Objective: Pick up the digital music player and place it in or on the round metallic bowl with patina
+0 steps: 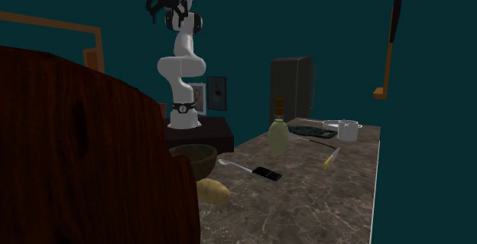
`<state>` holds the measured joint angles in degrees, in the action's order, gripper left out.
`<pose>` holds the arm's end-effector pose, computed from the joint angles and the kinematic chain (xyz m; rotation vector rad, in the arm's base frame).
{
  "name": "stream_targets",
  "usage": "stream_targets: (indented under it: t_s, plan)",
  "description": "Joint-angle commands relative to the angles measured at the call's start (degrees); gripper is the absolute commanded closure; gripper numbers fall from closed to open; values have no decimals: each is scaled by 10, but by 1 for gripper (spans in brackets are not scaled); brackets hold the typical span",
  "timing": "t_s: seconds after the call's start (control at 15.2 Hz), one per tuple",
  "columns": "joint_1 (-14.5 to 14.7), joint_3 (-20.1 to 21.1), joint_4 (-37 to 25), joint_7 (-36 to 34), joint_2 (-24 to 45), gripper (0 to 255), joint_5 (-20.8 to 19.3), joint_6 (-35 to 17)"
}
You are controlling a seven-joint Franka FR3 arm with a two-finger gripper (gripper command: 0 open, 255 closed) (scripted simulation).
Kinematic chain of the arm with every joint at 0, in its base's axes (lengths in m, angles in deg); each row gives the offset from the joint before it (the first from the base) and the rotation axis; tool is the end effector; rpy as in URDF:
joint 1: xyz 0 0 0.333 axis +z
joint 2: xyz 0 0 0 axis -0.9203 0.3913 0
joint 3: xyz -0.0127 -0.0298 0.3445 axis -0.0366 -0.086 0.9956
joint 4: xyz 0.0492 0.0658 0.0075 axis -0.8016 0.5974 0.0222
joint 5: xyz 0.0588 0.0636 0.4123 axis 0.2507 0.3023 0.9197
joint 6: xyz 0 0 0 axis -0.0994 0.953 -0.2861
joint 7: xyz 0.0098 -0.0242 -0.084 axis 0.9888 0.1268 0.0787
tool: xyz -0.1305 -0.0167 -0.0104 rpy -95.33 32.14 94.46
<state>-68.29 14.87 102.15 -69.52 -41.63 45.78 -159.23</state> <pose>0.3072 -0.0080 0.6381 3.0408 0.1111 0.1738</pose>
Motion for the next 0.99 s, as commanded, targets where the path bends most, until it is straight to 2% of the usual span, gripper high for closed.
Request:
stream_targets:
  t_s: [0.0,0.46,0.92]
  plan:
    - [0,0,0,0,0,0,0,0]
    - [26,29,53,-9,72,0,17,-109]
    - [49,61,77,-17,172,0,28,-217]
